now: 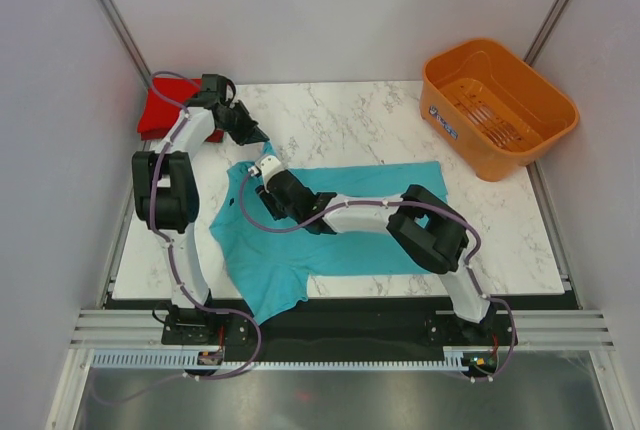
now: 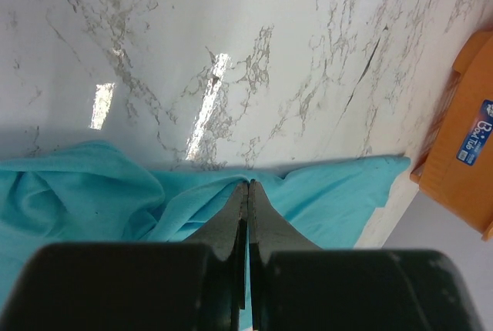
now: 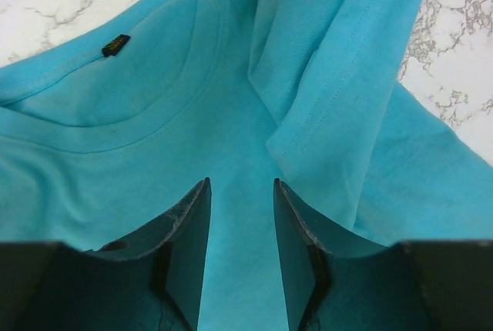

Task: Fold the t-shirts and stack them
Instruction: Fold the tshirt

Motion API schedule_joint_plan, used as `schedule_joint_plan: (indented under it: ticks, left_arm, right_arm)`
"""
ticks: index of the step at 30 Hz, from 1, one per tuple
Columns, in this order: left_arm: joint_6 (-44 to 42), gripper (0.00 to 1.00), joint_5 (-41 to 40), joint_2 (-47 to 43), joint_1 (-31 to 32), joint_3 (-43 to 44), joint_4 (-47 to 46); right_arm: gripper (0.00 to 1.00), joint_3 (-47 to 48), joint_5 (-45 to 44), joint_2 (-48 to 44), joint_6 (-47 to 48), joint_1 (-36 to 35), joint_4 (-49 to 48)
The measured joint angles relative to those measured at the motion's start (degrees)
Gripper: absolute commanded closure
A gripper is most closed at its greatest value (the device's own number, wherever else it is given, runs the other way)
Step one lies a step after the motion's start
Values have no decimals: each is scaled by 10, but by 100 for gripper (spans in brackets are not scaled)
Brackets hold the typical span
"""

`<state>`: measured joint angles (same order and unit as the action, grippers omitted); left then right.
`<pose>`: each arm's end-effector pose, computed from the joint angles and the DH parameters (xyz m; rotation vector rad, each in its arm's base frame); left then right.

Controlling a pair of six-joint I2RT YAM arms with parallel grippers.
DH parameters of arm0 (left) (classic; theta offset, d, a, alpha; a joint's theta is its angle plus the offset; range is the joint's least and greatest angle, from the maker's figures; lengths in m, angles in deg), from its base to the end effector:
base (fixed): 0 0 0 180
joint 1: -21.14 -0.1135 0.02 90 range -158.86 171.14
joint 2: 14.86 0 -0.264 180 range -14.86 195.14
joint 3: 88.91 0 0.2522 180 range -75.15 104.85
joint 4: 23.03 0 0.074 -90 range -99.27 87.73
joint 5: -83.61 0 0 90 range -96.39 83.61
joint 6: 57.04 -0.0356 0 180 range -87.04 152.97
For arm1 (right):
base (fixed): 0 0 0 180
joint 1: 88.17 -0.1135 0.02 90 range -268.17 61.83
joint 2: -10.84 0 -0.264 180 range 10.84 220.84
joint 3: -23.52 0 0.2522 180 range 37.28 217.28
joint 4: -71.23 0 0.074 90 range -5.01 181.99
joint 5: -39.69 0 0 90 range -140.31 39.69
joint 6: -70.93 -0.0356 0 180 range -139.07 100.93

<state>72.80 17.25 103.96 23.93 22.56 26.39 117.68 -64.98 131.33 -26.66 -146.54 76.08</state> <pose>0.4546 -0.0364 0.2234 -0.6817 2.5526 -0.8001 0.2556 0.3978 0.1730 -0.7694 1.9794 0.4212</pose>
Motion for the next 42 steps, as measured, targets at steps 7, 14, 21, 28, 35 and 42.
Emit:
schedule_joint_plan:
  ticks: [7,14,21,28,35,42]
  left_arm:
    - [0,98,11,9,-6,0,0]
    - [0,98,20,15,-6,0,0]
    - [0,98,20,16,-6,0,0]
    - [0,98,20,16,-9,0,0]
    - [-1,98,20,16,-12,0,0]
    - [-1,98,20,16,-14,0,0]
  right_arm:
    - [53,44,-69,35,50,-4,19]
    - [56,61,-83,42,90,-5,28]
    - [58,69,-90,52,116,-23,29]
    - [58,97,-120,92,134,-30,39]
    - [58,109,-145,106,149,-29,52]
    - [56,115,-158,106,156,-29,54]
